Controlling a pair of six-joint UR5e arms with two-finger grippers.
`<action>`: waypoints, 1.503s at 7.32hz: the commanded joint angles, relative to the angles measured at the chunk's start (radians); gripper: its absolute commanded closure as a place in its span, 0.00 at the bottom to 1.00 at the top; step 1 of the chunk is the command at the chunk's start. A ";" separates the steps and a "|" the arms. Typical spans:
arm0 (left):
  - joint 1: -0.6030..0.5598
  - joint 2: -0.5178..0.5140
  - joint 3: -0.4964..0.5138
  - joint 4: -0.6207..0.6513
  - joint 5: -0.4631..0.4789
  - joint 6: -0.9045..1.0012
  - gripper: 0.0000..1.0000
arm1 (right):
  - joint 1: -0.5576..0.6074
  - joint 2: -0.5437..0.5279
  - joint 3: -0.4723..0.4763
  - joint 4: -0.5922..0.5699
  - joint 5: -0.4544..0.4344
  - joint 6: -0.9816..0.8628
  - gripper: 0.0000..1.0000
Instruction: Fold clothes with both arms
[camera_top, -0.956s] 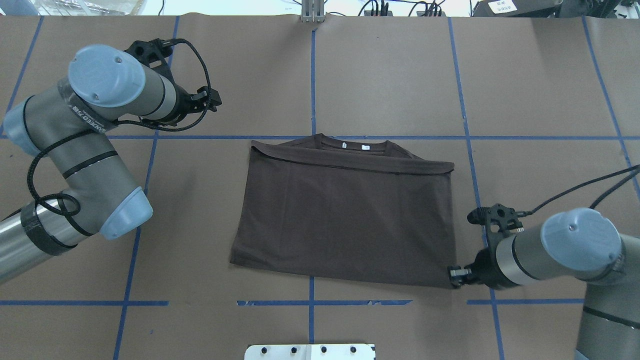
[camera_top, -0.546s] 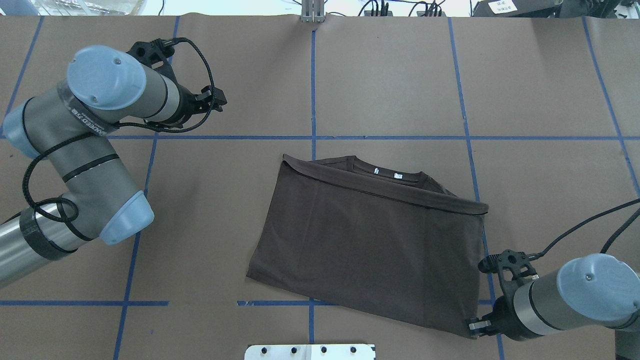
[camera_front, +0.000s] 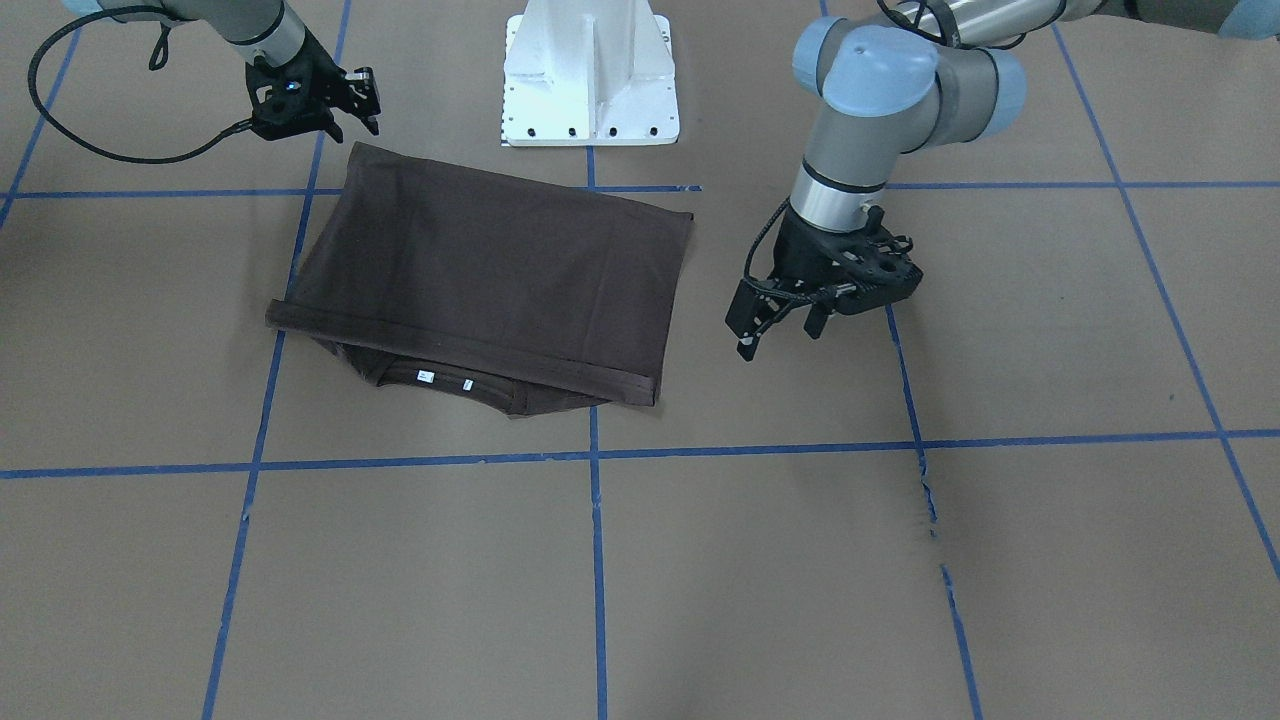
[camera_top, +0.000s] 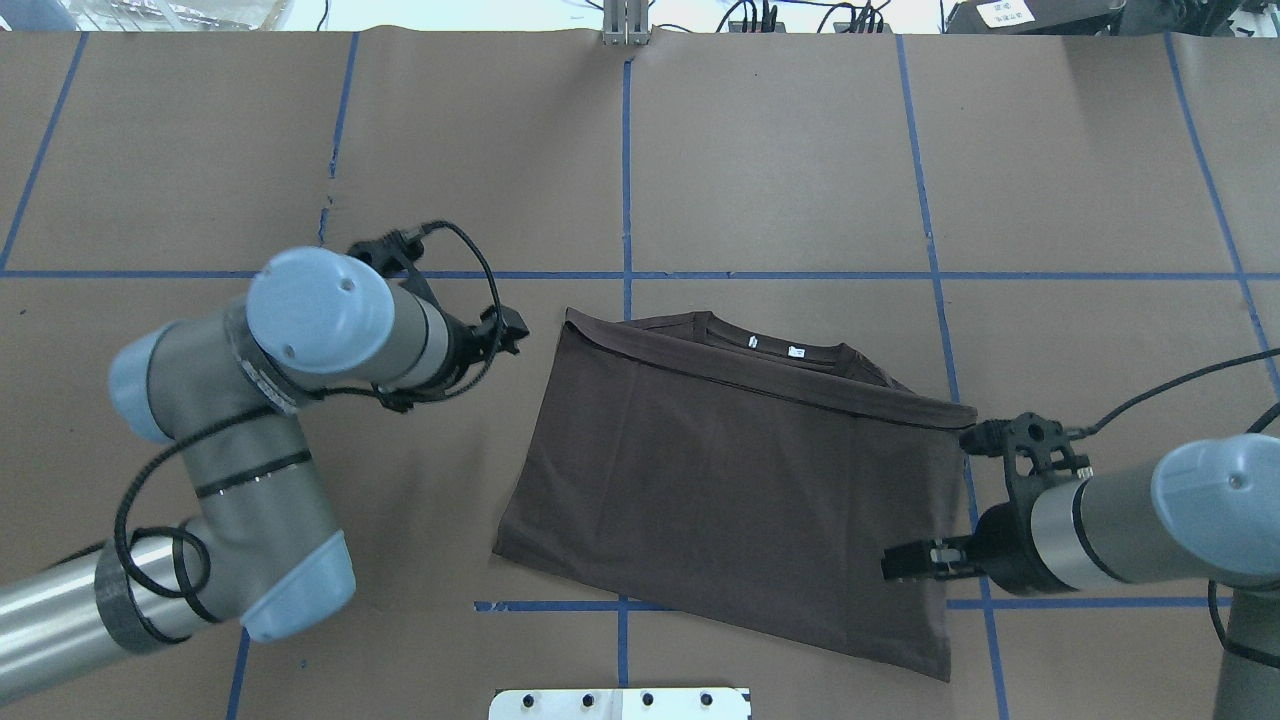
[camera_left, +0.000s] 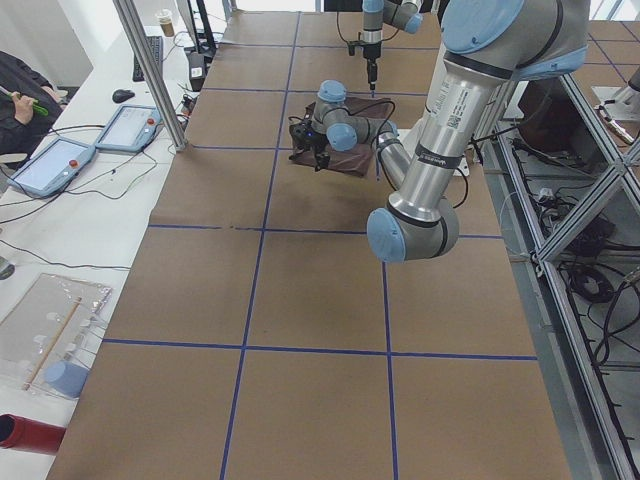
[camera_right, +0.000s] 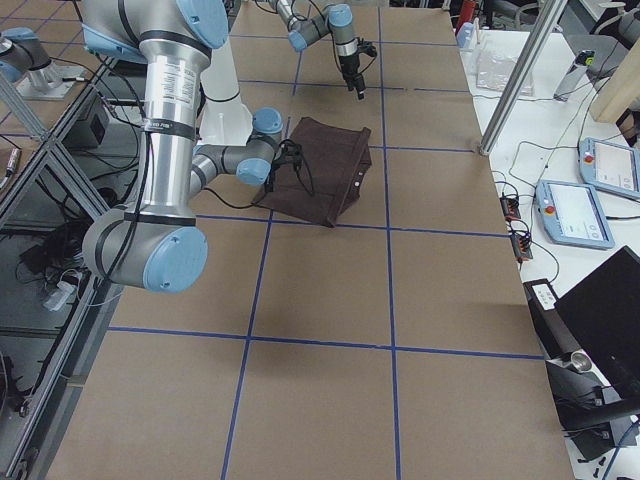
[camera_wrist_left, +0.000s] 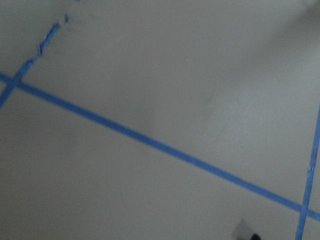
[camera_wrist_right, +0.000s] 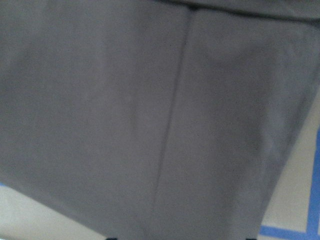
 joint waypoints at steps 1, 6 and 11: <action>0.149 0.014 -0.024 0.017 0.005 -0.216 0.04 | 0.109 0.064 0.000 0.002 -0.005 0.000 0.00; 0.205 0.015 -0.035 0.055 0.005 -0.286 0.06 | 0.139 0.085 -0.003 0.002 -0.008 -0.001 0.00; 0.211 0.040 -0.032 0.071 0.006 -0.303 0.09 | 0.143 0.105 -0.008 0.002 -0.007 -0.001 0.00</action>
